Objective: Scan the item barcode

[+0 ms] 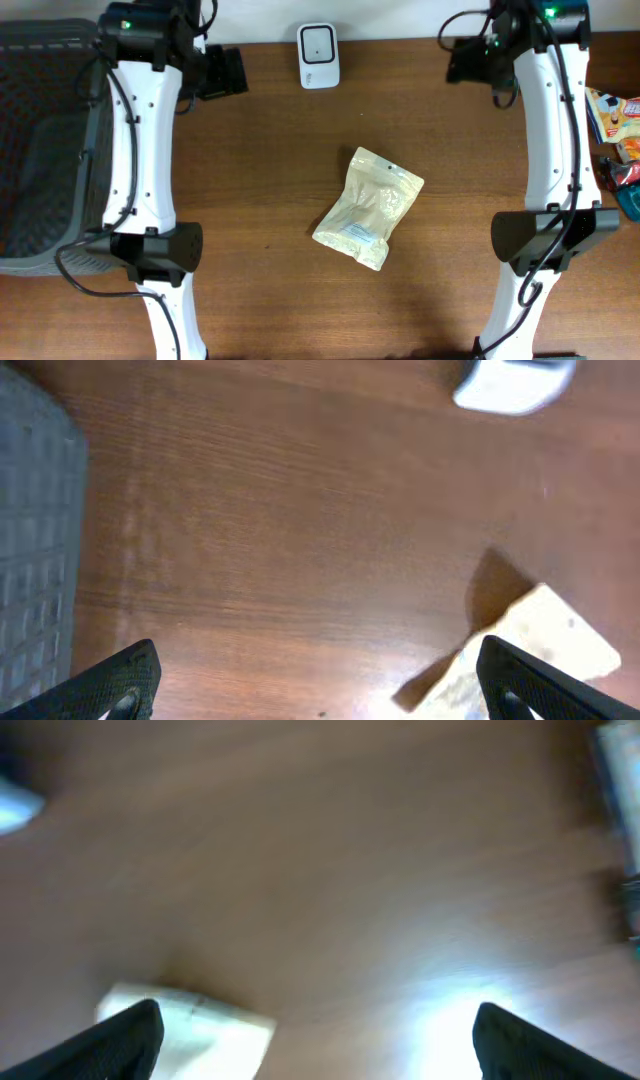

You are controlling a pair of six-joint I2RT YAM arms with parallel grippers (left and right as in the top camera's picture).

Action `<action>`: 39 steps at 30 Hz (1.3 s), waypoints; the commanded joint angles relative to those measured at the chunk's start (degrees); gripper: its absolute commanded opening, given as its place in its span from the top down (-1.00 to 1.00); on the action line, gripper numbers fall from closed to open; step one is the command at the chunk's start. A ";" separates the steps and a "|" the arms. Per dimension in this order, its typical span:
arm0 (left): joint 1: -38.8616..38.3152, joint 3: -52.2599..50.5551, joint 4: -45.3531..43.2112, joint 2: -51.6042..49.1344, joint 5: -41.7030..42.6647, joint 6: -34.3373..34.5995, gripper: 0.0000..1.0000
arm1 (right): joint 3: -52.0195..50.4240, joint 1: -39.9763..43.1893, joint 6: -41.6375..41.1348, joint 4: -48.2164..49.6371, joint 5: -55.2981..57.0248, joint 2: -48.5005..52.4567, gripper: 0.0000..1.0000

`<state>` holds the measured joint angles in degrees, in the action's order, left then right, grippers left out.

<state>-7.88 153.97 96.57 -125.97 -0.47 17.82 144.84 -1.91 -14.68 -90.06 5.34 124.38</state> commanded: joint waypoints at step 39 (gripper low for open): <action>17.79 -47.23 -9.53 37.92 0.70 1.90 -0.98 | -54.27 -23.96 -37.05 17.94 -5.57 -18.95 -0.97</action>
<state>9.74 107.02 87.13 -88.29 -0.21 19.14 96.29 -25.61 -50.48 -77.43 5.10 105.36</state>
